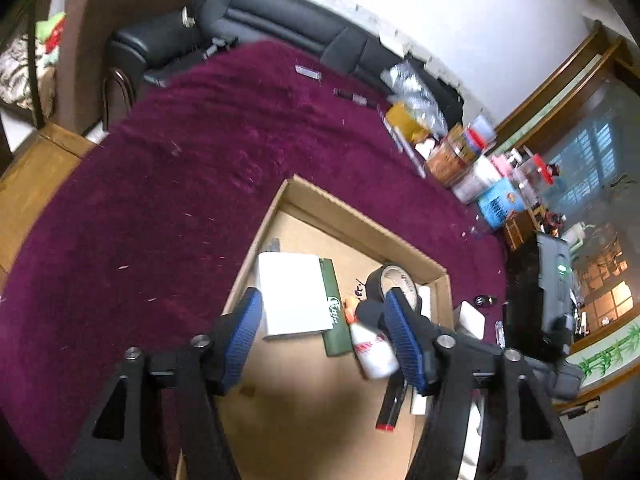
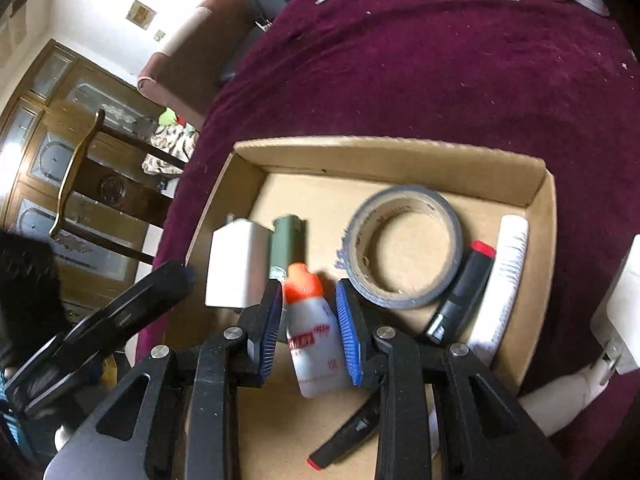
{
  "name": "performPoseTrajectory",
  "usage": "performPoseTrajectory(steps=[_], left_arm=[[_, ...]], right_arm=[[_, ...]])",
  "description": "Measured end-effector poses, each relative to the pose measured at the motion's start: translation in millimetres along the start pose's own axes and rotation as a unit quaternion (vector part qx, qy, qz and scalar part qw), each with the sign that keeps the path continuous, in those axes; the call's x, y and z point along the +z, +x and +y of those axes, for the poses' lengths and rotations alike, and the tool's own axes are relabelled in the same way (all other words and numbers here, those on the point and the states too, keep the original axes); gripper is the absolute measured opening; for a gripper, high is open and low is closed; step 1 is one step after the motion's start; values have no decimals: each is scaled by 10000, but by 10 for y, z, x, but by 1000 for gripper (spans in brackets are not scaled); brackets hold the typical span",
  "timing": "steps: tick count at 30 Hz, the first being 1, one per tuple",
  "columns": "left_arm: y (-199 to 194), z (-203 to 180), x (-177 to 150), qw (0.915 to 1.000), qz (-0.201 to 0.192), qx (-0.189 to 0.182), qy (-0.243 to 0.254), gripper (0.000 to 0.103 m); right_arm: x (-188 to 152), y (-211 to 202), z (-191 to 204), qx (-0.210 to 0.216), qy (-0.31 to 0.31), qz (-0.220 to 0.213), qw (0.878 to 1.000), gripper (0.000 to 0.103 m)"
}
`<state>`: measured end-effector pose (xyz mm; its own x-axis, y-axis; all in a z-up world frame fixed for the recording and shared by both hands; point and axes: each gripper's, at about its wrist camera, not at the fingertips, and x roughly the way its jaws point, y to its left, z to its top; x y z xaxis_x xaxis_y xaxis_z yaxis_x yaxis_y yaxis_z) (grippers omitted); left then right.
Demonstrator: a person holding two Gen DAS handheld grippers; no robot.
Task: Organize rigid objects
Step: 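Carry the charger and glue bottle into the cardboard tray and release them, then grasp a second white charger with the left tool while the right tool moves over the items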
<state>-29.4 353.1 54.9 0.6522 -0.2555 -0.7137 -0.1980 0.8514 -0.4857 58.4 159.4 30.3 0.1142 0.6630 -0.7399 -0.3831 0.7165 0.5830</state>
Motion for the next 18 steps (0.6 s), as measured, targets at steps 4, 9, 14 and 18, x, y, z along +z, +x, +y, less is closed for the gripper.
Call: performPoseTrajectory(steps=[4, 9, 14, 18], left_arm=[[-289, 24, -118, 9994, -309, 127, 30, 62], [-594, -11, -337, 9966, -683, 418, 198, 63], [-799, -165, -609, 9810, -1301, 1289, 638, 64], [-855, -381, -805, 9811, -1376, 1084, 824, 64]], right_arm=[[-47, -212, 49, -218, -280, -333, 9988, 26], [-242, -852, 64, -652, -822, -1148, 9878, 33], [-667, -1623, -102, -1581, -1324, -2315, 9507, 58], [-1103, -2236, -551, -2712, -1269, -3481, 8884, 87]])
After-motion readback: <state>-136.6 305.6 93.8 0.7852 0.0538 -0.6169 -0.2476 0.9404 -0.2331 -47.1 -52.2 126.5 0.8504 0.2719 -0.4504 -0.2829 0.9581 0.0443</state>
